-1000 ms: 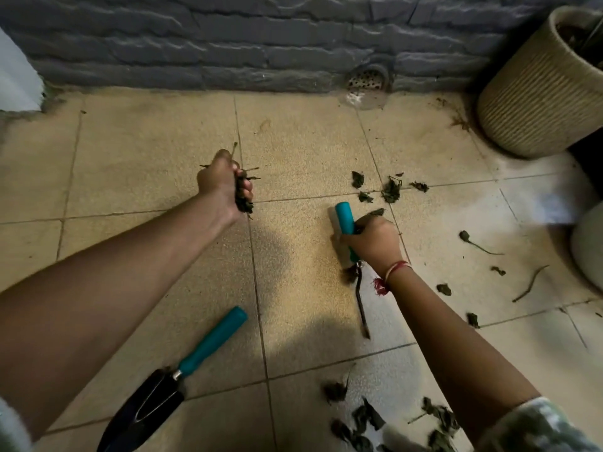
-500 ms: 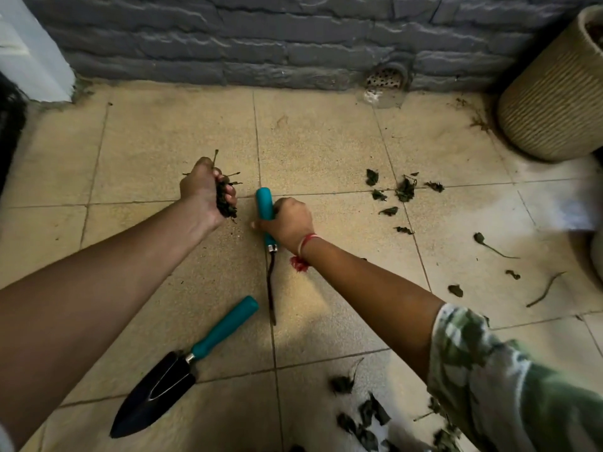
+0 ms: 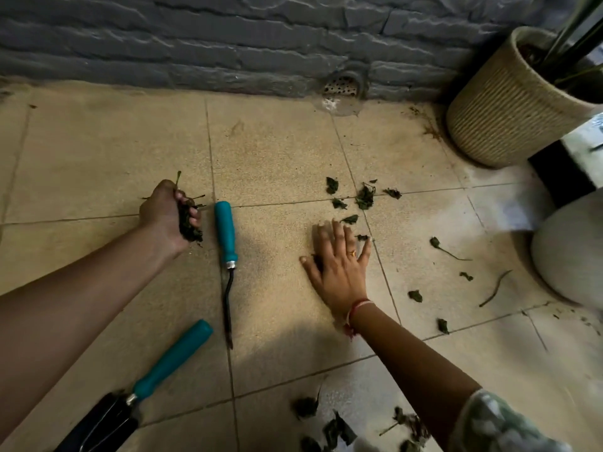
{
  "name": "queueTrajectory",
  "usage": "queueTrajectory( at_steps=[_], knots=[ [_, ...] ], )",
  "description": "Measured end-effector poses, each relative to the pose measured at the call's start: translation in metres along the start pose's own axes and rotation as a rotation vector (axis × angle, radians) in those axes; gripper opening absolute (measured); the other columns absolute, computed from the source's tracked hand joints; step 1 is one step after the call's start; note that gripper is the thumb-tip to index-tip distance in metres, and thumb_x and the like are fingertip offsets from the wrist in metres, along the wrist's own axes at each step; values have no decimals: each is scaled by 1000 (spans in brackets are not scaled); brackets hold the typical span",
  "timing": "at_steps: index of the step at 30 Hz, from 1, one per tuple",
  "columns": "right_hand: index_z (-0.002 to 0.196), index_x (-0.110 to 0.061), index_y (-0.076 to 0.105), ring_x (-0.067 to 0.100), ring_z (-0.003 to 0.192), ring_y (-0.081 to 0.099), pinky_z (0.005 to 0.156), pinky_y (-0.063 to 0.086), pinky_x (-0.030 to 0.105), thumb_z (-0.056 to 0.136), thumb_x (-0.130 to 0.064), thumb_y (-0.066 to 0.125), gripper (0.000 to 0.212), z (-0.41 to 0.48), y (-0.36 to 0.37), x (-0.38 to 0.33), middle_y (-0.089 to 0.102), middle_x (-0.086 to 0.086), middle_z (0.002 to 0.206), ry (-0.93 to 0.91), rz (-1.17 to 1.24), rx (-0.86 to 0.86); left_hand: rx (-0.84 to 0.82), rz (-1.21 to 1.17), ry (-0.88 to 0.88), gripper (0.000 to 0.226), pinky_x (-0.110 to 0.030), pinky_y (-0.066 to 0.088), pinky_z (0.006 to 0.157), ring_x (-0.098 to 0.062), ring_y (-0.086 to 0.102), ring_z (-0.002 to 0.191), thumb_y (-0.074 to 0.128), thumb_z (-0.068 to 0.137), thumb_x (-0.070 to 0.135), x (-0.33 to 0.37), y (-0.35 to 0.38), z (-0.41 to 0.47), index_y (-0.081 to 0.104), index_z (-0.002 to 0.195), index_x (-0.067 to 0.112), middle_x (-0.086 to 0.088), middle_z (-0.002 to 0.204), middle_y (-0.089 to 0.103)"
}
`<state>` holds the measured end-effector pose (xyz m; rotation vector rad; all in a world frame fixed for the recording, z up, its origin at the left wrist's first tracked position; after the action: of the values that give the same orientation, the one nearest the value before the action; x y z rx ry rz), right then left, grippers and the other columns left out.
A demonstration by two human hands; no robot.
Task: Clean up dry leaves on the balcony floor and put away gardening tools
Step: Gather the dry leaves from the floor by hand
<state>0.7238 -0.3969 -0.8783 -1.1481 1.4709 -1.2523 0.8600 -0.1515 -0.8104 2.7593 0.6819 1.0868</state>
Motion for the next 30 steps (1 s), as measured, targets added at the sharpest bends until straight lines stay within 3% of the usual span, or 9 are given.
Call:
queueTrajectory(
  at_steps=[5,8,11,13,16,18,22,25,30],
  knots=[
    [150,-20,-1,31,145,-7,111,-7,63,95,-60,13,70,78,-13,29,-7,11,158,205,-74,30,-1,10,3,31,-10,24,38,-7,35,33,39,84,22,1,-1,2,36,53,24,9,42,37],
    [150,-20,9,33,145,3,109,-9,64,98,-52,16,61,112,-22,23,4,10,159,-48,-199,39,7,-6,7,31,-11,24,37,-7,35,32,40,84,23,3,-6,3,36,54,24,9,43,37],
    [138,-16,37,31,141,23,109,-6,65,100,-41,21,48,130,-25,15,29,10,151,-239,-272,37,7,-23,0,31,-12,23,37,-7,35,33,39,84,22,3,-13,3,35,54,24,9,44,36],
    [127,-12,43,31,130,39,110,-1,64,99,-35,23,41,135,-25,22,45,12,136,-116,-251,63,7,-25,-6,32,-12,23,38,-8,34,34,39,85,23,3,-17,2,34,54,23,9,45,35],
    [129,-9,43,33,125,45,110,12,63,97,-28,26,41,132,-23,48,49,14,132,187,-239,105,9,-26,-5,32,-12,23,38,-7,34,35,39,86,23,5,-20,-1,34,55,23,9,45,36],
    [125,-10,46,32,124,44,110,18,60,96,-30,30,39,126,-25,69,48,14,132,313,-170,170,10,-32,1,33,-12,23,38,-7,34,36,40,87,24,7,-21,-1,34,54,23,9,45,36],
    [138,-17,35,34,136,30,113,9,57,93,-40,37,50,132,-27,113,31,15,148,497,177,235,1,-31,-4,33,-12,23,38,-7,34,37,39,88,24,9,-18,-3,34,55,24,9,46,36],
    [148,-22,22,32,141,23,115,18,48,97,-45,35,58,140,-21,125,22,13,154,351,252,38,10,-19,-7,34,-13,24,39,-7,35,36,40,88,25,3,-14,-8,35,55,24,9,46,37],
    [132,-13,50,29,122,48,103,39,36,96,-31,38,42,104,-19,96,45,11,140,-35,365,68,-27,-21,-24,35,-11,24,39,-6,36,35,41,89,27,-8,3,-15,35,54,24,10,44,37]
  ],
)
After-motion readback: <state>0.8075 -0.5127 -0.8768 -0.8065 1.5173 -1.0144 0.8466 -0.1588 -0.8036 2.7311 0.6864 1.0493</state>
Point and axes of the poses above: each hand's wrist, its own z-axis towards the middle knuckle, its own y-axis out of the palm, x = y × z, the point moved 1 cm from there along z, towards the middle knuckle
